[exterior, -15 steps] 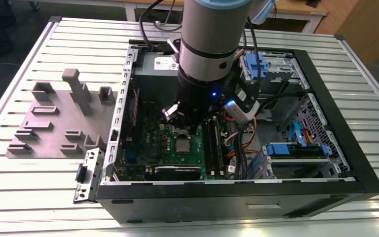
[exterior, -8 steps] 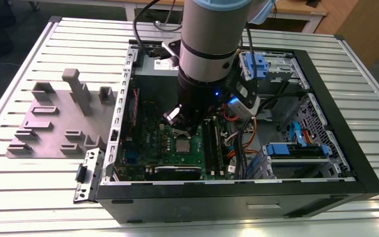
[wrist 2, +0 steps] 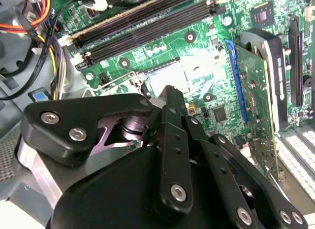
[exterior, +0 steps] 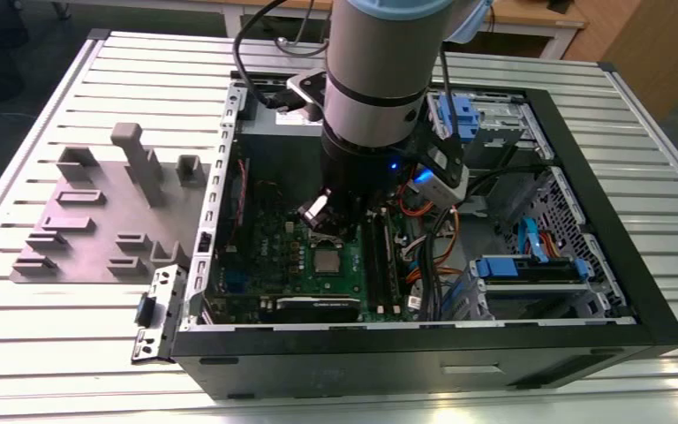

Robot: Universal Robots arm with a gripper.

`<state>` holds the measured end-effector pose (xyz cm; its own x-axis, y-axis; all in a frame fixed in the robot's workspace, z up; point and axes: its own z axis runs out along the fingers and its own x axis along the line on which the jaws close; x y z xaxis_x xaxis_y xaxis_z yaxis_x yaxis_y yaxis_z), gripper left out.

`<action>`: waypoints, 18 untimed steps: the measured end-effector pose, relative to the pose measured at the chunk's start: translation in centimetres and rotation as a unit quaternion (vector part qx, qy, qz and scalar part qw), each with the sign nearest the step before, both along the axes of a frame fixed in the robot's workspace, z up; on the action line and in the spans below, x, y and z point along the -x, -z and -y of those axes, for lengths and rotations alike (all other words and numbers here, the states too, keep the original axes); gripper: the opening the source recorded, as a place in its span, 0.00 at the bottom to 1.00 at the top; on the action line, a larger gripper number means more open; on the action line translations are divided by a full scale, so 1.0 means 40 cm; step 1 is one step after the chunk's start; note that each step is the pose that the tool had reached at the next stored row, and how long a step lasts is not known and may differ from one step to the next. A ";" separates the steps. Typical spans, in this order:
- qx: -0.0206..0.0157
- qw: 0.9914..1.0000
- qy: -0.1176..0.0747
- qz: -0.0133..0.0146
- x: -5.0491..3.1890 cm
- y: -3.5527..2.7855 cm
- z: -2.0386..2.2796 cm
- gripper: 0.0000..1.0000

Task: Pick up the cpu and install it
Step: 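Close the cpu cover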

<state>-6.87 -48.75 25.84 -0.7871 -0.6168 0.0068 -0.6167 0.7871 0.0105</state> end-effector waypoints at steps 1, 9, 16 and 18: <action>0.000 1.000 -0.001 0.000 -0.002 0.000 -0.001 0.11; 0.000 1.000 -0.006 0.000 -0.015 0.003 -0.008 0.11; 0.000 1.000 -0.006 0.000 -0.015 0.005 -0.008 0.11; 0.000 1.000 -0.006 0.000 -0.015 0.005 -0.008 0.11</action>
<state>-6.26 -48.45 25.65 -0.7799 -0.6259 0.0068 -0.6258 0.7799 0.0105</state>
